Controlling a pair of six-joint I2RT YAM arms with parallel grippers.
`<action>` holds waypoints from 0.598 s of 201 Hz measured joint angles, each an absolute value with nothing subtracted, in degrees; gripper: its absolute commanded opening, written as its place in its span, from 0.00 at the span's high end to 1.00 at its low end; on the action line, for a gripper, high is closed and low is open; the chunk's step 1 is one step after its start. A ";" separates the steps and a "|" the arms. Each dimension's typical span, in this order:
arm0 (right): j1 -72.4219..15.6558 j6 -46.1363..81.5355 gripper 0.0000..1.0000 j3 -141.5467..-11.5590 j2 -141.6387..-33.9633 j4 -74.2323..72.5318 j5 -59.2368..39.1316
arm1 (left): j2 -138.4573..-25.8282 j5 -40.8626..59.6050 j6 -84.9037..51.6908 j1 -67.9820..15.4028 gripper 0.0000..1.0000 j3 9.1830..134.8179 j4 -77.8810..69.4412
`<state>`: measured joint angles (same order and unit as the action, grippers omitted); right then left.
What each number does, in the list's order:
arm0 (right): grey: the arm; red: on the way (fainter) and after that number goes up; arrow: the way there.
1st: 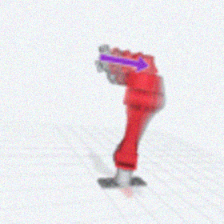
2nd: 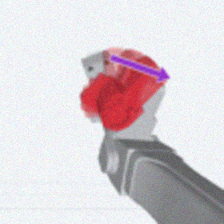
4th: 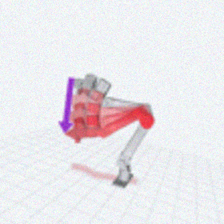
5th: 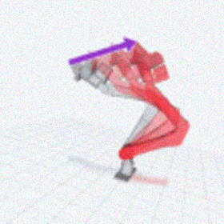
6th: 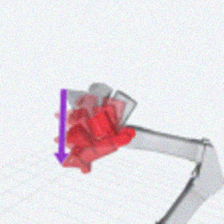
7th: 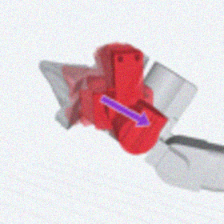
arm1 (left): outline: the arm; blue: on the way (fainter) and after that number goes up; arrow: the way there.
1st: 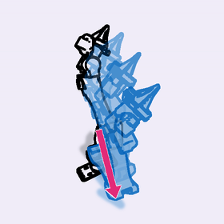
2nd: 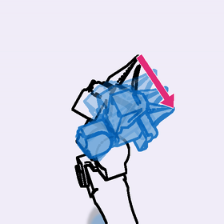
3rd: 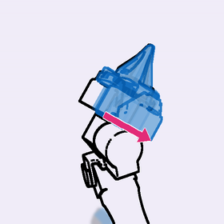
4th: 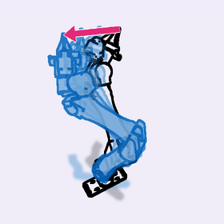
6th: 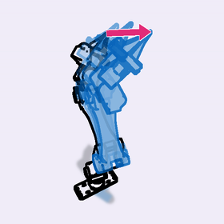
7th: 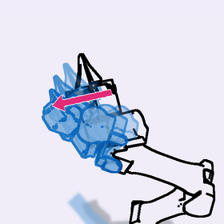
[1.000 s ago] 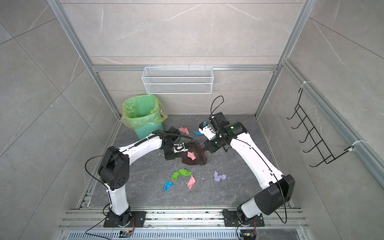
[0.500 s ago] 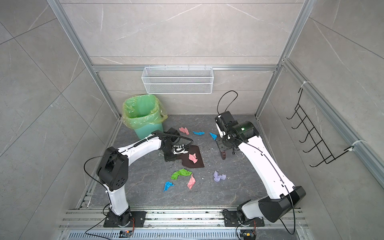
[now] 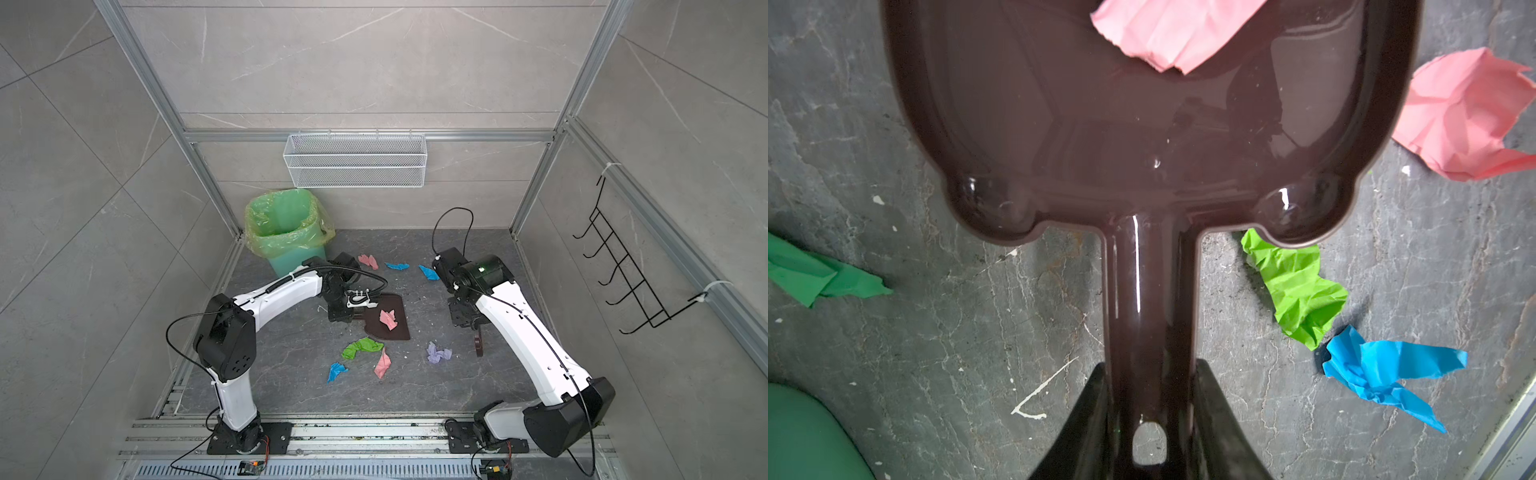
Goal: Sweep away the paper scraps from the table
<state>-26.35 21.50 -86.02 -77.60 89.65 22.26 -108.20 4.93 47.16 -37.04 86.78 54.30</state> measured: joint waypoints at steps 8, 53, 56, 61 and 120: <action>-26.35 22.44 1.00 -84.88 -76.97 89.52 21.71 | -108.20 5.13 47.42 -37.04 1.00 86.78 54.28; -26.35 25.32 1.00 -76.14 -72.99 86.28 15.79 | -108.20 5.32 48.25 -37.06 1.00 86.78 54.30; -26.35 25.34 1.00 -75.53 -72.77 85.78 15.16 | -108.20 5.32 48.25 -37.06 1.00 86.78 54.30; -26.37 25.50 1.00 -74.81 -72.40 85.01 14.41 | -108.20 5.32 48.25 -37.06 1.00 86.78 54.26; -26.39 25.96 1.00 -71.77 -71.22 74.78 9.93 | -108.20 4.62 48.47 -37.60 1.00 85.60 54.00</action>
<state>-26.39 25.96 -71.77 -71.22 74.78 9.93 -108.20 4.62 48.47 -37.60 85.60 54.00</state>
